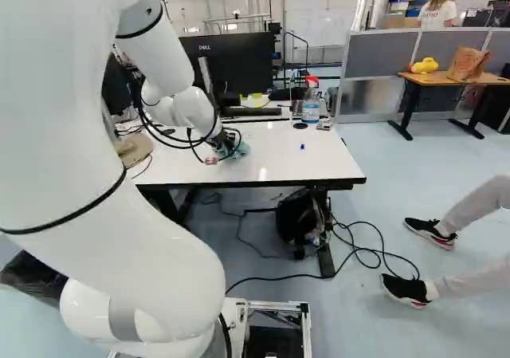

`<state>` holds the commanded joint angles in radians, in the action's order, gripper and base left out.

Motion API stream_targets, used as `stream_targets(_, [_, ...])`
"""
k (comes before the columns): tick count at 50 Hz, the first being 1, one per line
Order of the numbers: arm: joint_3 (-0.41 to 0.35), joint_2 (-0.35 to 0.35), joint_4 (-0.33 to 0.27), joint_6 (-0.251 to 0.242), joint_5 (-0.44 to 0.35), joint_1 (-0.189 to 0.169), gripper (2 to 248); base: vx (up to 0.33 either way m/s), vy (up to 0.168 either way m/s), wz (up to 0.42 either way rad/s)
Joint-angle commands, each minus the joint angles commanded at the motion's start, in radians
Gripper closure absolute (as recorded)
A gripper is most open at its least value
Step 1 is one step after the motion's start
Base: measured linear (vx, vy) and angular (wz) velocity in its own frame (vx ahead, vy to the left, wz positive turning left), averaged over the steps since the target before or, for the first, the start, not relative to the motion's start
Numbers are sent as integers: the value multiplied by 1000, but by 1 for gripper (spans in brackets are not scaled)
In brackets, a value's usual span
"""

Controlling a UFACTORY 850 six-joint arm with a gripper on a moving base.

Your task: Clean the table with the green towel

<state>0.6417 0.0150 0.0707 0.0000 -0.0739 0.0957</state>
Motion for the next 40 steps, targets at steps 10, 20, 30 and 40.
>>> stream_targets(10, [-33,33,0,0,0,33,200,0,0,0])
stream_targets(20, [-66,67,0,0,0,68,200,0,0,0])
stream_targets(30, [-92,94,0,0,0,94,200,0,0,0])
stream_targets(40, [-92,94,0,0,0,94,200,0,0,0])
